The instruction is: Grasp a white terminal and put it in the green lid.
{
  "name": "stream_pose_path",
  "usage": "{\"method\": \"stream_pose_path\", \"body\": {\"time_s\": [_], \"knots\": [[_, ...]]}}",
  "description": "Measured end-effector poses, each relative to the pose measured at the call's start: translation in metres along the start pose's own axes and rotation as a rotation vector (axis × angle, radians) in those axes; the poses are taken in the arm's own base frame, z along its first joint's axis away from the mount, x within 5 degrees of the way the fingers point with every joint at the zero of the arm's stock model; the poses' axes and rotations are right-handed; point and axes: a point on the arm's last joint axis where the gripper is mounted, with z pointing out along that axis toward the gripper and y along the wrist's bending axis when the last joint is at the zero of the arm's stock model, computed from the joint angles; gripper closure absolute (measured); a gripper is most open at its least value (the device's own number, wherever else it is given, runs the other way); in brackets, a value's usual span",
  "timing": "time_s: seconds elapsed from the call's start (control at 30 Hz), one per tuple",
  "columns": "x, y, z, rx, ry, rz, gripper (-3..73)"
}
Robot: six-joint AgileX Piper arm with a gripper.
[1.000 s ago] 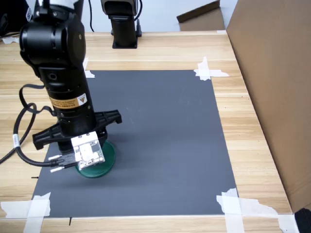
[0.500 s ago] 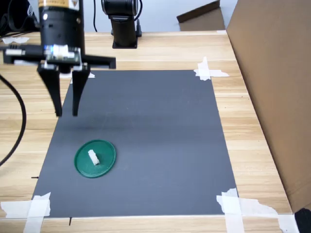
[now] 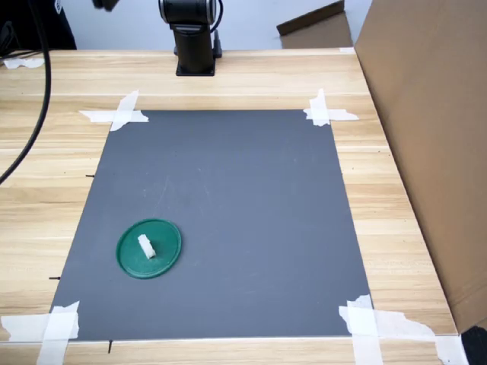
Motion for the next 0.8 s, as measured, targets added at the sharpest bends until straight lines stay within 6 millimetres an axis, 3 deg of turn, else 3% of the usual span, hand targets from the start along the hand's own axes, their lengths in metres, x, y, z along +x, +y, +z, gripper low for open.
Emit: {"method": "stream_pose_path", "body": {"time_s": [0.1, 0.13, 0.37, 0.53, 0.8], "knots": [[0.006, 0.001, -0.021, 0.006, -0.032, 0.038, 71.9], [0.015, 0.003, -0.037, 0.008, -0.046, 0.08, 71.9], [0.047, 0.01, -0.082, 0.017, -0.11, 0.134, 71.9], [0.09, 0.019, -0.116, 0.026, -0.151, 0.126, 71.9], [0.138, 0.027, -0.122, 0.029, 0.012, 0.05, 71.9]]}}
